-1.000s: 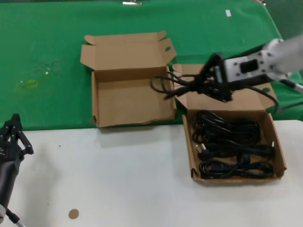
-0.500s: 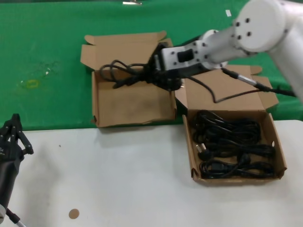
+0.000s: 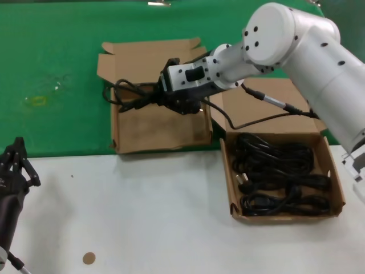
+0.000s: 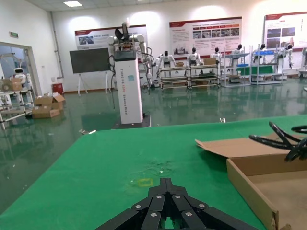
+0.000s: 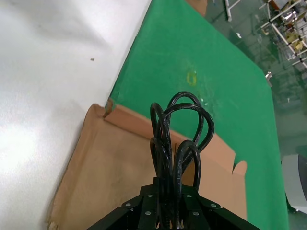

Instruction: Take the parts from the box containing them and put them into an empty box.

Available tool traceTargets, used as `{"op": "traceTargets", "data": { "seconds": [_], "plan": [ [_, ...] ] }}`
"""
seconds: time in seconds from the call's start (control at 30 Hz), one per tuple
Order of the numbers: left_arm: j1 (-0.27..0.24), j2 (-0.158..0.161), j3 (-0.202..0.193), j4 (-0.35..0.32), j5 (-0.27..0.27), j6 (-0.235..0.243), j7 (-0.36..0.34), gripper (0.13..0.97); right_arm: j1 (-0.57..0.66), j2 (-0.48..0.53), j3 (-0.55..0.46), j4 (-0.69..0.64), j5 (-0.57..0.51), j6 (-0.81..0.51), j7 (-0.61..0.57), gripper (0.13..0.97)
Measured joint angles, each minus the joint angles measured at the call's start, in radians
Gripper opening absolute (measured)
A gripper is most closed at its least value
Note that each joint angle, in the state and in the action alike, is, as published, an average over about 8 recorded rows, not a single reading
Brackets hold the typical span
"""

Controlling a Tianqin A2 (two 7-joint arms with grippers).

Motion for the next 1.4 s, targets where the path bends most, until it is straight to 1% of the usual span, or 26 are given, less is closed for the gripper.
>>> {"op": "traceTargets", "data": {
  "seconds": [0.2, 0.57, 0.87, 1.13, 1.27, 1.4],
  "plan": [
    [0.0, 0.0, 0.0, 0.0, 0.0, 0.0, 0.0, 0.144, 0.014, -0.017, -0.007, -0.064, 0.003, 0.019, -0.037, 0.2],
    [0.0, 0.0, 0.0, 0.0, 0.0, 0.0, 0.0, 0.144, 0.017, -0.017, -0.015, -0.084, -0.002, 0.034, -0.04, 0.202],
    [0.0, 0.0, 0.0, 0.0, 0.0, 0.0, 0.0, 0.144, 0.014, -0.014, -0.02, -0.074, -0.008, 0.04, -0.029, 0.269],
    [0.0, 0.0, 0.0, 0.0, 0.0, 0.0, 0.0, 0.144, 0.005, 0.007, -0.02, -0.026, -0.017, 0.036, 0.004, 0.404],
    [0.0, 0.0, 0.0, 0.0, 0.0, 0.0, 0.0, 0.144, -0.001, 0.019, -0.018, -0.001, -0.023, 0.032, 0.026, 0.404],
    [0.0, 0.0, 0.0, 0.0, 0.0, 0.0, 0.0, 0.146, -0.003, 0.022, -0.018, 0.007, -0.025, 0.032, 0.033, 0.507]
  ]
}}
